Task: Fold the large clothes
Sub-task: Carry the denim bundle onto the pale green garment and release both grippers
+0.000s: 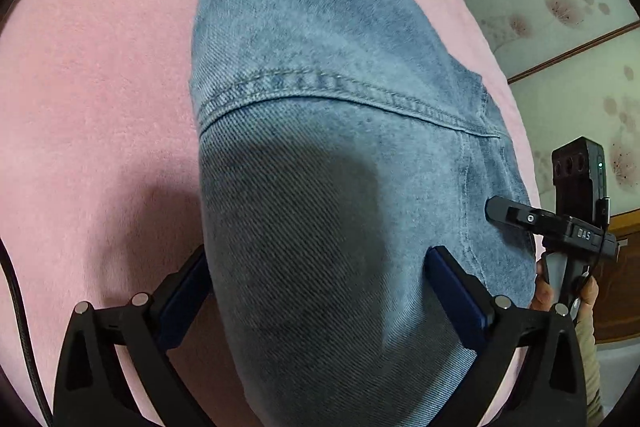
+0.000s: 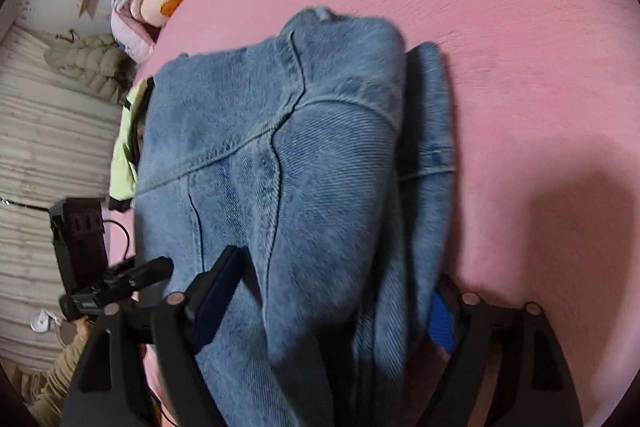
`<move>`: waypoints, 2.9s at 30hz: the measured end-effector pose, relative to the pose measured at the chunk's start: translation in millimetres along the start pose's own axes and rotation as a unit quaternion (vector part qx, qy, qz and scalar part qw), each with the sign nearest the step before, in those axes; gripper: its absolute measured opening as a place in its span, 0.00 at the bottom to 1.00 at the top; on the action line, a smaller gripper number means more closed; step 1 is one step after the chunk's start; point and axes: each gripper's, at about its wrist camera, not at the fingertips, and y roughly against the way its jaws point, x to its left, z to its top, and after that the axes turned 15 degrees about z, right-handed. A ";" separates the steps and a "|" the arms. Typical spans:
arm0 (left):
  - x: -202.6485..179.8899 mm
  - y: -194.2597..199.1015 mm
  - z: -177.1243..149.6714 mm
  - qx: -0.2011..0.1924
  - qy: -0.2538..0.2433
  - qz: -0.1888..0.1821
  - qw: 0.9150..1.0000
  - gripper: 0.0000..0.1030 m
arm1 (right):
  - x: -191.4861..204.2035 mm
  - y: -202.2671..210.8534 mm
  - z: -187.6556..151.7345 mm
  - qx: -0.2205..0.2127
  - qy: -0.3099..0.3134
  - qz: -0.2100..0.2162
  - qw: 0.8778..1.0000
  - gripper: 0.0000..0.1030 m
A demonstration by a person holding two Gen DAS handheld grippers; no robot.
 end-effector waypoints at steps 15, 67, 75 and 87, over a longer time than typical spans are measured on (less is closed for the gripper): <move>-17.8 27.7 -6.8 -0.045 -0.038 0.018 0.998 0.56 | 46.6 -1.8 -8.3 -0.023 0.051 -0.060 0.997 0.27; 464.5 164.9 122.9 -0.204 0.074 0.125 0.968 0.81 | 370.3 -403.6 135.2 -0.065 0.180 0.002 0.981 0.29; 439.7 198.8 122.6 -0.219 0.100 0.219 0.946 0.92 | 402.4 -373.3 113.3 -0.033 0.218 -0.095 0.971 0.42; 332.1 315.5 41.5 -0.231 0.079 0.271 0.931 0.93 | 448.3 -253.6 48.8 -0.056 0.217 -0.089 0.971 0.42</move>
